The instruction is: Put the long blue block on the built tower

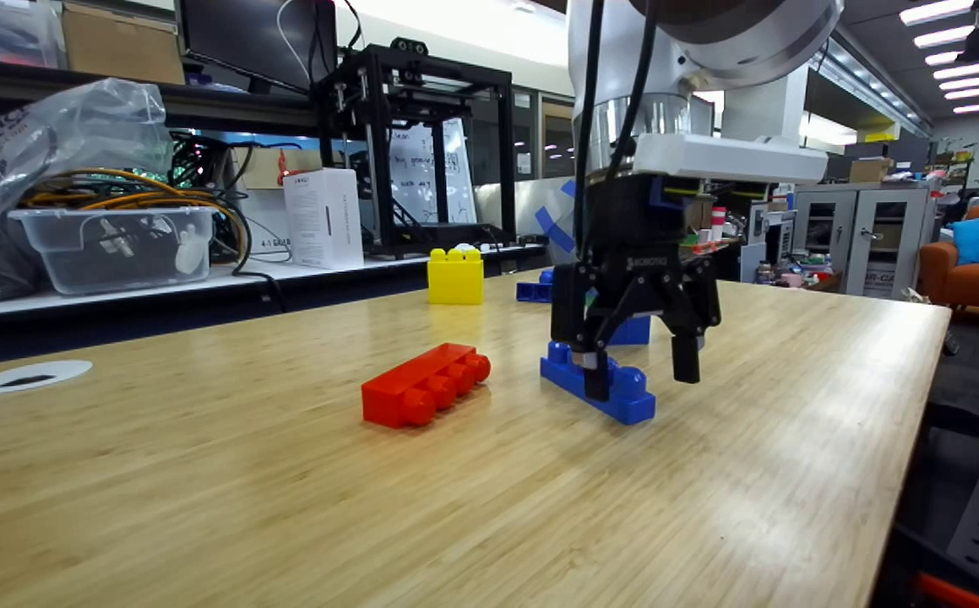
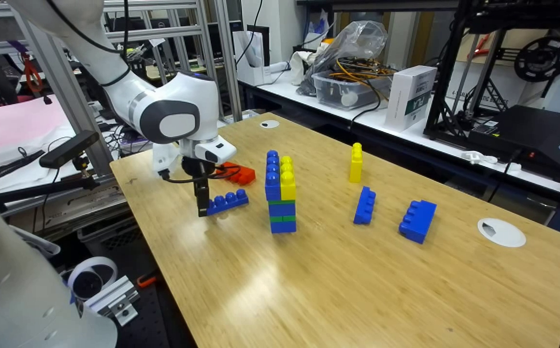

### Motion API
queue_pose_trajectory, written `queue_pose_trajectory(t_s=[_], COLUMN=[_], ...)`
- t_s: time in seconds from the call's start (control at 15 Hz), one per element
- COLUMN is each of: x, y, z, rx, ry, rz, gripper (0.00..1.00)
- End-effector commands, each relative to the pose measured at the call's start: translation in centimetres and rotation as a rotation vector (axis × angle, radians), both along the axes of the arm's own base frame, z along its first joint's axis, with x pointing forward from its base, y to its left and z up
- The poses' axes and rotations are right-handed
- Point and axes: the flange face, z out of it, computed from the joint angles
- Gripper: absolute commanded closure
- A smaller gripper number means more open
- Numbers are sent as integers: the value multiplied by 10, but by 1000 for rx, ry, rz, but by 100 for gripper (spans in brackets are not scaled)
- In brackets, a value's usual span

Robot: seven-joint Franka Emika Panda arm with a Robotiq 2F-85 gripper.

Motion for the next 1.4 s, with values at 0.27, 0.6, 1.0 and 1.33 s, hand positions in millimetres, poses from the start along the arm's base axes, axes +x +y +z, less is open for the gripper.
queue_pose_trajectory(t_s=[0.27,0.6,1.0,1.33], x=[2,-7,-25,-25], y=[9,16,28,22], z=[-11,-11,-13,-14], rx=[-19,-46,-76,-86], ry=[-31,-51,-76,-110], rz=[-40,0,60,65], gripper=[0,0,0,0])
